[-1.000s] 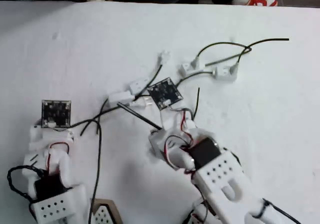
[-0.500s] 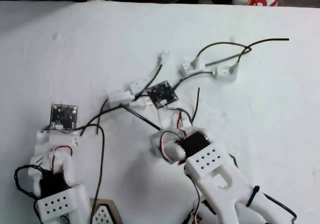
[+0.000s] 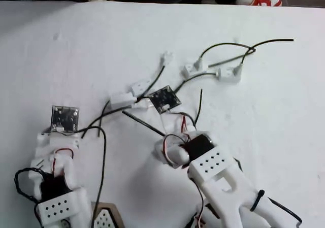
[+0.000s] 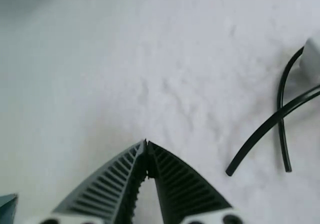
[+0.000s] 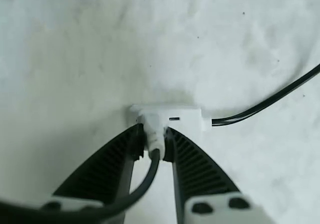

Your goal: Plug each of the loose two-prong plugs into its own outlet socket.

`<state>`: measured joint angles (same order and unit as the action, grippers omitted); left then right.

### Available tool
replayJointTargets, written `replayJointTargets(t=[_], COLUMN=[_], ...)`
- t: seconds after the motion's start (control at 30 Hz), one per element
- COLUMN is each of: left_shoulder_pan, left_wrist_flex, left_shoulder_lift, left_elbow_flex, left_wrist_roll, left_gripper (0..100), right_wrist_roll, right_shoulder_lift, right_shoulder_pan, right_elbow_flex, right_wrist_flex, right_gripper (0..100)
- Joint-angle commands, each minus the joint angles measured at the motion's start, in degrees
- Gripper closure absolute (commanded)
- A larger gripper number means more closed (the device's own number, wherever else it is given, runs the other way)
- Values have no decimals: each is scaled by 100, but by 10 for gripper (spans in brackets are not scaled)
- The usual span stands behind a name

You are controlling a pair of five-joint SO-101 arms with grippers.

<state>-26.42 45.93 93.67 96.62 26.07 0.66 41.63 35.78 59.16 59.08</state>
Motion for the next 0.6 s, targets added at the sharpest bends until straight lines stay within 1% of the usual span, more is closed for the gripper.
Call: replayJointTargets(t=[0.0, 0.33, 0.5, 0.57], left_shoulder_pan=[-22, -22, -31, -31], left_wrist_flex=[-132, -132, -132, -132], left_shoulder_lift=[48, 48, 48, 48], left_elbow_flex=[-18, -18, -18, -18], left_wrist_roll=[35, 35, 35, 35], left_gripper=[977, 977, 977, 977], right_wrist_roll=[-79, -105, -105, -105], right_shoulder_lift=[40, -4, -13, -13], right_shoulder_pan=[-40, 13, 541, 620], right_elbow_flex=[-9, 18, 211, 246], right_wrist_flex=[312, 330, 330, 321], right_gripper=[982, 982, 982, 982])
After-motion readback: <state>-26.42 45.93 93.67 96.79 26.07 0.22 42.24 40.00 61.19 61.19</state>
